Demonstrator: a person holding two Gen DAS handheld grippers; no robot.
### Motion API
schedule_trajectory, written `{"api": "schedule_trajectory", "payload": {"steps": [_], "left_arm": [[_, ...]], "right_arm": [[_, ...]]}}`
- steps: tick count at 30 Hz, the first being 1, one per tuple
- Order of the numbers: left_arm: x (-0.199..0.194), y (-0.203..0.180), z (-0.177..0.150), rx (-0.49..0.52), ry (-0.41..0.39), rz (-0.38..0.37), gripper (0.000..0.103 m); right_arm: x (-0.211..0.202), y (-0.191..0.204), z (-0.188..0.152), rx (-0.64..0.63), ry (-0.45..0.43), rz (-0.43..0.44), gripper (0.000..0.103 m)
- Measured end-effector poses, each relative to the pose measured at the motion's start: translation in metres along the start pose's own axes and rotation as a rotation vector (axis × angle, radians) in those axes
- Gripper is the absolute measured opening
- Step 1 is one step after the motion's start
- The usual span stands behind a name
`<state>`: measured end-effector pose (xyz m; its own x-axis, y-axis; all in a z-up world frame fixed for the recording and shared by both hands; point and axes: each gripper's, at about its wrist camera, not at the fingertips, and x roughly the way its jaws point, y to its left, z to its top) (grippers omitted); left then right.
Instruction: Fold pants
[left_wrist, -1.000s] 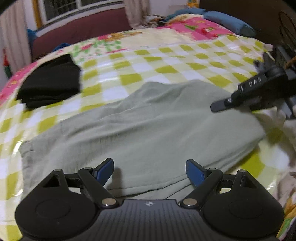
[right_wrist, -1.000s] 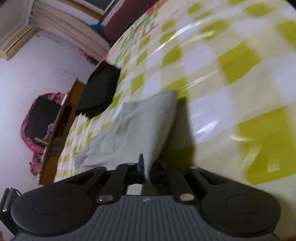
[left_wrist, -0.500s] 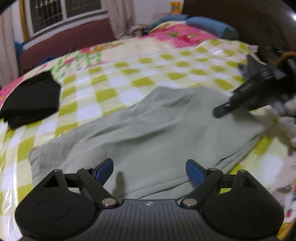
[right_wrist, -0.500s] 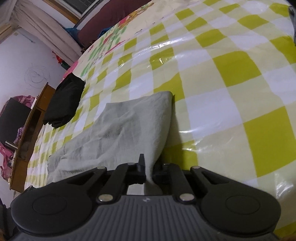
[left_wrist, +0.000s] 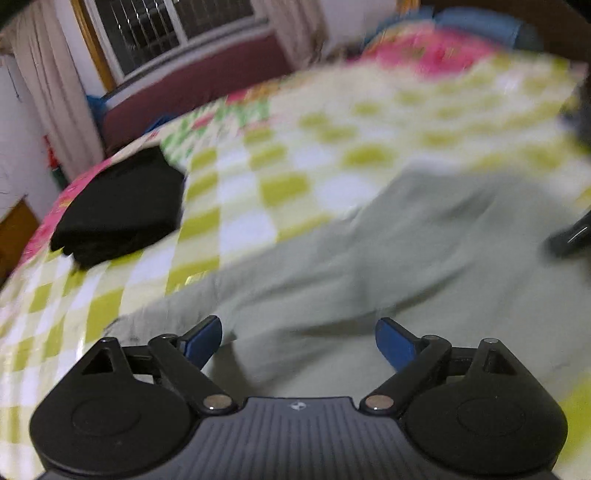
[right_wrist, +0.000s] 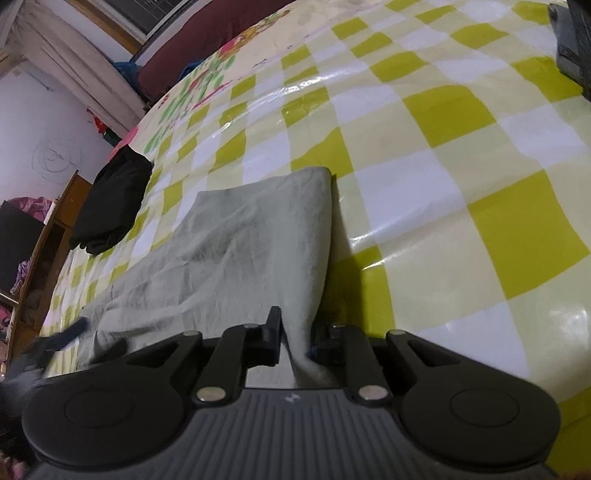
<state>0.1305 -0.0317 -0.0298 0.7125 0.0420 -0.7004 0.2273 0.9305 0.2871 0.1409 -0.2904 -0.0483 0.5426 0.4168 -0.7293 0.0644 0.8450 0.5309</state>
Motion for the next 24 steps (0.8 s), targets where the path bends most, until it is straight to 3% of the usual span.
{"api": "schedule_trajectory", "payload": {"steps": [4, 8, 11, 15, 24], "left_arm": [[-0.002, 0.016, 0.001, -0.098, -0.025, 0.012, 0.103], [0.013, 0.017, 0.000, -0.071, 0.031, 0.049, 0.103], [0.004, 0.017, 0.000, -0.082, 0.018, 0.039, 0.103], [-0.006, 0.017, -0.004, -0.075, 0.011, 0.036, 0.103], [-0.018, 0.021, -0.011, -0.108, 0.006, 0.003, 0.103]], "right_arm": [[0.001, -0.001, 0.000, -0.013, 0.019, 0.019, 0.015], [0.008, -0.002, 0.002, 0.016, 0.033, 0.026, 0.015], [0.006, 0.006, 0.002, -0.011, 0.033, 0.015, 0.018], [0.004, 0.014, -0.001, -0.031, 0.020, -0.019, 0.011], [-0.005, 0.036, 0.001, -0.063, -0.003, -0.020, 0.010]]}}
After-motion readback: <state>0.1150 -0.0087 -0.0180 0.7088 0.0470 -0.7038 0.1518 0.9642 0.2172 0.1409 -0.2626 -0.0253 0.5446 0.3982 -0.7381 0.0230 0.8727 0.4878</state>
